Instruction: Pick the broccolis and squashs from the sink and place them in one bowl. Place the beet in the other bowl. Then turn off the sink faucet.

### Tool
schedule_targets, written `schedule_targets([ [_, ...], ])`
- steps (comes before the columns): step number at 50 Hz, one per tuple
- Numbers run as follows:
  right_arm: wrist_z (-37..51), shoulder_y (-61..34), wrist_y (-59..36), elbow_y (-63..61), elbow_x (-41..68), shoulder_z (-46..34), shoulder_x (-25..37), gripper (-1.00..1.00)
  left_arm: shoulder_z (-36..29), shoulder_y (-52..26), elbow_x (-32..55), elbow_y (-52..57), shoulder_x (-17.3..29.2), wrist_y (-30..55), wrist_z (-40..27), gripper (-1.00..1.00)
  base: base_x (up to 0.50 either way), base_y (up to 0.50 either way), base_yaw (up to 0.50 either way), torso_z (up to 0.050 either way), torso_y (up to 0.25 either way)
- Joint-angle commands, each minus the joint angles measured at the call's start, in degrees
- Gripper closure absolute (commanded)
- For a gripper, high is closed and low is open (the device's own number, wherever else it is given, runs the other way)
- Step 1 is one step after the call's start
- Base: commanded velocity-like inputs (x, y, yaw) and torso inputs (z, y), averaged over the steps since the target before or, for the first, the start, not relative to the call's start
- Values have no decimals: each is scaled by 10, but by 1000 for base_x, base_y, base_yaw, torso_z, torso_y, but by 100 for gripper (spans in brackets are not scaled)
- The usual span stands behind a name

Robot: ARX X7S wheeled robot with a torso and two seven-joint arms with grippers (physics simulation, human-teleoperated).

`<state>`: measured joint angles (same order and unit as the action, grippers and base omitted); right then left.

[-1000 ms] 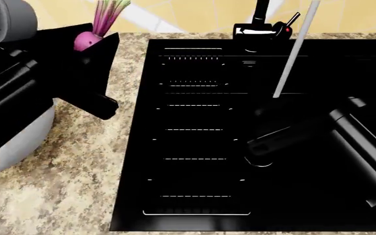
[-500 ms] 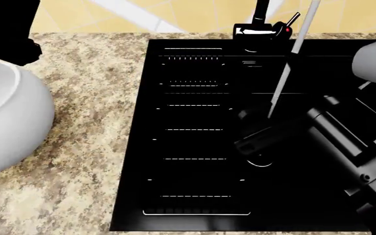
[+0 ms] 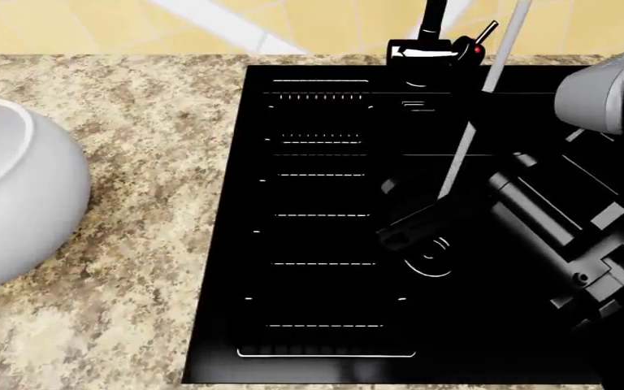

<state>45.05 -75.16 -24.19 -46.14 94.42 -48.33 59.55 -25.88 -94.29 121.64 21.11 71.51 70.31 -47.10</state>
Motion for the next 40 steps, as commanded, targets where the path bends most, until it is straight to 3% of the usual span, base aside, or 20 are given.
schedule_targets([
  [1, -23, 8, 2, 13, -15, -2, -11, -100, 10, 26, 52, 33, 73, -19, -2, 100, 0, 0, 0, 0, 0],
  [10, -21, 11, 4, 12, -19, -2, -11, -100, 31, 58, 57, 90, 119, -45, 38, 100, 0, 0, 0, 0, 0],
  [18, -22, 13, 3, 14, -22, -2, -12, -100, 49, 32, 48, 95, 125, -20, 28, 100, 0, 0, 0, 0, 0],
  [33, -30, 5, -9, 29, -22, -6, -26, -100, 61, 66, -61, 81, 148, -24, 80, 100, 0, 0, 0, 0, 0],
  [36, -28, -7, -19, 35, -14, -8, -31, -100, 48, 92, -87, 87, 182, -71, 109, 100, 0, 0, 0, 0, 0],
  [40, -23, -24, -35, 39, -5, -11, -41, -100, 38, 106, -114, 89, 185, -84, 116, 100, 0, 0, 0, 0, 0],
])
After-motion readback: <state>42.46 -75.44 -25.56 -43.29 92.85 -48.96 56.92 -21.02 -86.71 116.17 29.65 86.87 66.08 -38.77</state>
